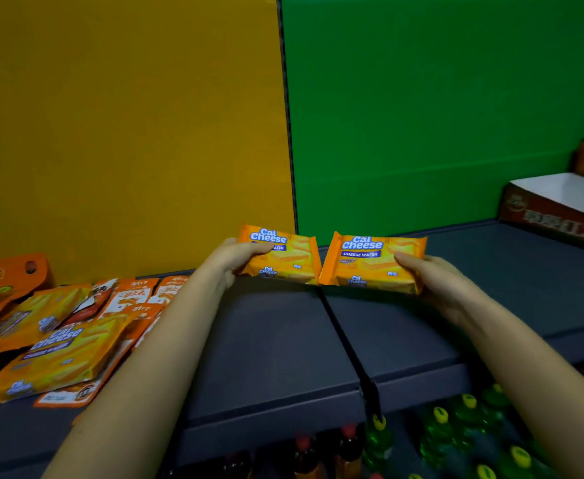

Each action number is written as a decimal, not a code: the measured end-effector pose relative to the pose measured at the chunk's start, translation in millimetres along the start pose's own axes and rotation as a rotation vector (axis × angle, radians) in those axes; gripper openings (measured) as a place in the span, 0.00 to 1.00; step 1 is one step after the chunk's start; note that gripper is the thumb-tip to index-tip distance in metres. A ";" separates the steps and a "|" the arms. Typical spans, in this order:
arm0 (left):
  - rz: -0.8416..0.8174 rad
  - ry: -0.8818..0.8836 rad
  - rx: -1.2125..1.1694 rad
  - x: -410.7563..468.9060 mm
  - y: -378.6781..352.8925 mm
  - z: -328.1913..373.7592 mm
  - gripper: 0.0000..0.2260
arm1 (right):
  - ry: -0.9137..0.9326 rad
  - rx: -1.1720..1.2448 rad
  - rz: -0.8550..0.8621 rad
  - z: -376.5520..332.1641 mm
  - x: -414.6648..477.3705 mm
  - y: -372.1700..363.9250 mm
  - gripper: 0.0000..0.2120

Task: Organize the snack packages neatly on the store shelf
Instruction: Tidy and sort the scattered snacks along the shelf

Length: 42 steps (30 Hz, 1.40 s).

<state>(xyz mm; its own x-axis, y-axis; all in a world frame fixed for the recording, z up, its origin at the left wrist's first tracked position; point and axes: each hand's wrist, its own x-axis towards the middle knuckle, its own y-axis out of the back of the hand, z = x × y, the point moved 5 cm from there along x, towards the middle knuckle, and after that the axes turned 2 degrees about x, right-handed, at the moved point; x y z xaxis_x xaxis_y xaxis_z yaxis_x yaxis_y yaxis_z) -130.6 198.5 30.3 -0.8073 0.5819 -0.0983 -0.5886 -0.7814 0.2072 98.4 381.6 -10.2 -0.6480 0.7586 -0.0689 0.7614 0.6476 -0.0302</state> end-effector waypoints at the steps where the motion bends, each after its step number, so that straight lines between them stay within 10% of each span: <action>1: -0.013 -0.015 -0.004 -5.8 -7.7 2.4 0.18 | 0.007 0.011 0.020 -0.1 -5.8 6.6 0.10; 42: -0.311 -0.200 -0.221 -43.9 -493.7 121.4 0.04 | 0.177 0.099 0.242 -47.2 -2.1 489.6 0.10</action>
<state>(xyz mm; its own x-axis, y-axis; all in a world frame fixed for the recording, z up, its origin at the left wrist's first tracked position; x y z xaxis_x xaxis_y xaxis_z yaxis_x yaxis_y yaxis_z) 200.7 586.1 50.5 -0.5785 0.8125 0.0720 -0.8152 -0.5789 -0.0182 471.5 700.6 22.3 -0.4343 0.8964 0.0889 0.8868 0.4428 -0.1321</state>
